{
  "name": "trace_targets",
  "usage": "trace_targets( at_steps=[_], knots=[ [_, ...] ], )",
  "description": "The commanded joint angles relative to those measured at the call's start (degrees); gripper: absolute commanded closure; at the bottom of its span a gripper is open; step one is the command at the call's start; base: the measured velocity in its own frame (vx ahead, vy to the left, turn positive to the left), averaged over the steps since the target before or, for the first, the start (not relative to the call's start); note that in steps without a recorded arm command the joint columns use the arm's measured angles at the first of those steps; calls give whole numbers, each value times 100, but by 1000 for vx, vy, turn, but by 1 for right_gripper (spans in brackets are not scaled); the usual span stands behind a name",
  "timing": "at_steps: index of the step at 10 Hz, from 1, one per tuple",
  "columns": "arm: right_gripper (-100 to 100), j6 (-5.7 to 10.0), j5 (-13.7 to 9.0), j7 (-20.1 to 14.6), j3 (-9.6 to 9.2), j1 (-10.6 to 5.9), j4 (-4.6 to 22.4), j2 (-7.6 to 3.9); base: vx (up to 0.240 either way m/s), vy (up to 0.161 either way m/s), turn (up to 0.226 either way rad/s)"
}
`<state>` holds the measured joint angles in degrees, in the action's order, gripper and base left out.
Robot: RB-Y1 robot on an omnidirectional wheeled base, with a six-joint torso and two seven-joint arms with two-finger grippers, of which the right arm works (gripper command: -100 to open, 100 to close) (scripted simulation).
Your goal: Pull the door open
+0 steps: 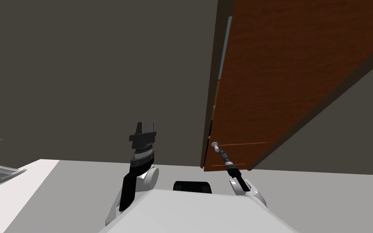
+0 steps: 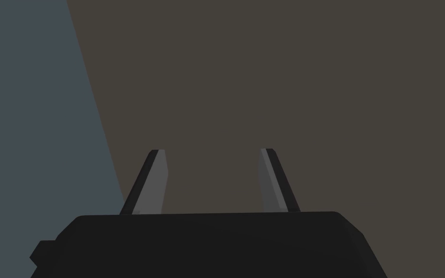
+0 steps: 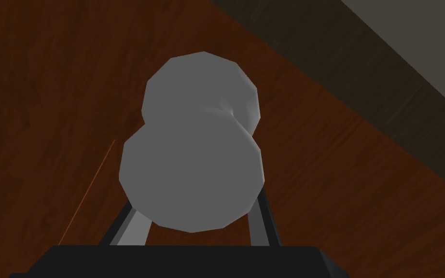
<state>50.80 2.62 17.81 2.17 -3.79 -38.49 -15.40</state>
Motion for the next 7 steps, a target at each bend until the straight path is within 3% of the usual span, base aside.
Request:
trace_targets(
  at_steps=[1,4,7],
  knots=[
    [100,159,48,-33,-128,-101,264,122,-5,-6,-9],
    [100,141,-142,-504,-176,-90,250,103,-38,-22,88],
    [100,141,-142,-504,-176,-90,250,103,-9,0,-4]
  ],
)
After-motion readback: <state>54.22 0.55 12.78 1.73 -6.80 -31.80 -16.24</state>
